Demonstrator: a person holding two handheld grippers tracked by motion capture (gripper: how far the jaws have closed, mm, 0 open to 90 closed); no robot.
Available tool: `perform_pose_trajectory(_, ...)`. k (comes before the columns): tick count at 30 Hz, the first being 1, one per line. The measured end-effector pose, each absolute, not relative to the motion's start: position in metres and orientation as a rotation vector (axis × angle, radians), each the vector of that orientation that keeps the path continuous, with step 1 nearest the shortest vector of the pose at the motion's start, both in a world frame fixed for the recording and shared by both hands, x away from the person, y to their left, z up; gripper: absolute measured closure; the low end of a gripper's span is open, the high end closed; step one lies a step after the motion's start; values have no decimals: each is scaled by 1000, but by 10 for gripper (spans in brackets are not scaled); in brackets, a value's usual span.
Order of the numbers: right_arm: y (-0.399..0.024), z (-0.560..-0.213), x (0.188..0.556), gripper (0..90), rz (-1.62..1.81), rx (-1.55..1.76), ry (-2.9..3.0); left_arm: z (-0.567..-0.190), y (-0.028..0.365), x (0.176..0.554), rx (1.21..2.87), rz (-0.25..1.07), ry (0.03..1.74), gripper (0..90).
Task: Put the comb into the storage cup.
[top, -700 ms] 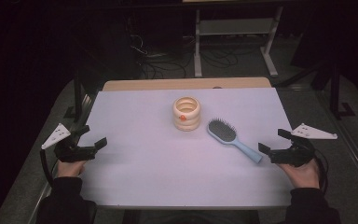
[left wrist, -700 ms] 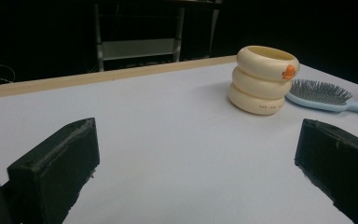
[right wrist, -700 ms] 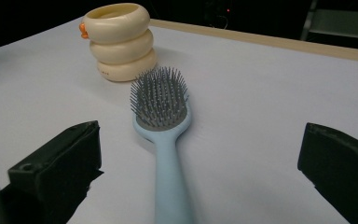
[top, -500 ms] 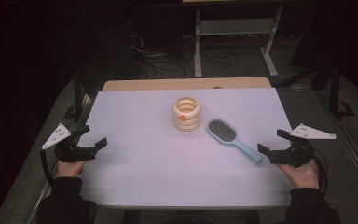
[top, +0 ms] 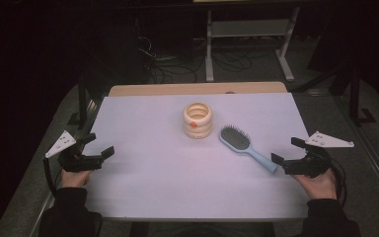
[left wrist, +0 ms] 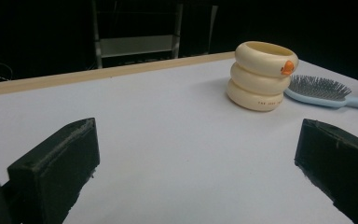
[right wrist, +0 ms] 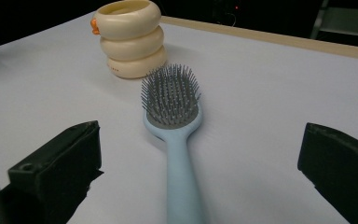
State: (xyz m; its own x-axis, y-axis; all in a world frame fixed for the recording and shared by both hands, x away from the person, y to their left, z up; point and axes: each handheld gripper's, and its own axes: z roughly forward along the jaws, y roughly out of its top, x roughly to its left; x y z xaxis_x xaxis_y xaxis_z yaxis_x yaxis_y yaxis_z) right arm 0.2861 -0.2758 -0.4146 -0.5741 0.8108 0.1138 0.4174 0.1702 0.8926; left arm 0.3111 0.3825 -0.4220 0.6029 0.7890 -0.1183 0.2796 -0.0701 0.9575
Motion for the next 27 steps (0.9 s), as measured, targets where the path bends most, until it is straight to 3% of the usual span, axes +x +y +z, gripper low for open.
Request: perform_pose_trajectory(27, -263, -389, 300, 0, 1258, 1130, 2167, -421, 384, 304, 1609, 544, 912, 0)
